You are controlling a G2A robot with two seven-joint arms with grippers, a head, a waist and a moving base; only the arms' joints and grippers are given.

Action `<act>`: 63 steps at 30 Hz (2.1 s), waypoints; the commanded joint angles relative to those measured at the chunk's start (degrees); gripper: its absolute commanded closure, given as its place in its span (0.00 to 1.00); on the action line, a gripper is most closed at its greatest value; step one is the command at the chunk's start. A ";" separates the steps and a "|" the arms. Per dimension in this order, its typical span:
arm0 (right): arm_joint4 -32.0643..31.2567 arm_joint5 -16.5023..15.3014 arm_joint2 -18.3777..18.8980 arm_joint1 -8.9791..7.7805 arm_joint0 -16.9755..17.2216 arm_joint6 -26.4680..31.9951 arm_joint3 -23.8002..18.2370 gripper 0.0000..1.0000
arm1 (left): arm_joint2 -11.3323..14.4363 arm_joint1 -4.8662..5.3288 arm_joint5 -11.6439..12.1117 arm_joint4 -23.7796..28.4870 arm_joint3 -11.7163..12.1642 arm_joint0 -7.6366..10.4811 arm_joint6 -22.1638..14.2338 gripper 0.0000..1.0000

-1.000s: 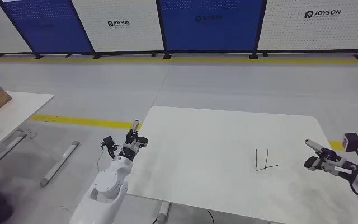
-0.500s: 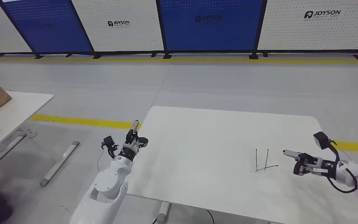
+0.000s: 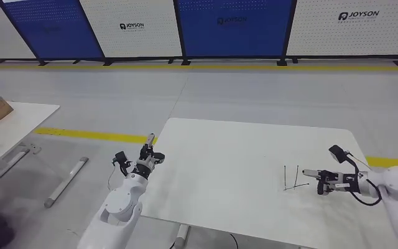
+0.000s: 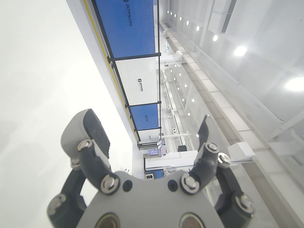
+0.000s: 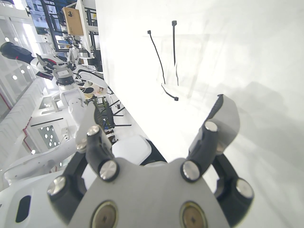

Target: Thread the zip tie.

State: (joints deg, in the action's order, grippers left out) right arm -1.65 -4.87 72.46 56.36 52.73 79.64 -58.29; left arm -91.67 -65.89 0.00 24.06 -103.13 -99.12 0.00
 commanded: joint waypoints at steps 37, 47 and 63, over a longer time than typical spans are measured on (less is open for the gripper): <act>19.91 -10.20 -13.06 -2.98 -3.33 -3.18 9.11 0.00 | 0.00 0.00 0.00 0.00 0.00 0.00 0.00 0.00; 19.69 -9.46 -12.66 -2.88 -3.04 -4.92 10.17 0.04 | 0.00 0.00 0.00 0.00 0.00 0.00 0.00 0.00; 20.24 -11.20 -12.61 -2.48 -3.68 -3.08 13.77 0.58 | 0.00 0.00 0.00 0.00 0.00 0.00 0.00 0.00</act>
State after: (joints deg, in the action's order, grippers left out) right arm 18.55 -16.00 59.89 53.84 49.10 76.44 -44.77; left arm -91.67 -65.89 0.00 24.06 -103.13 -99.12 0.00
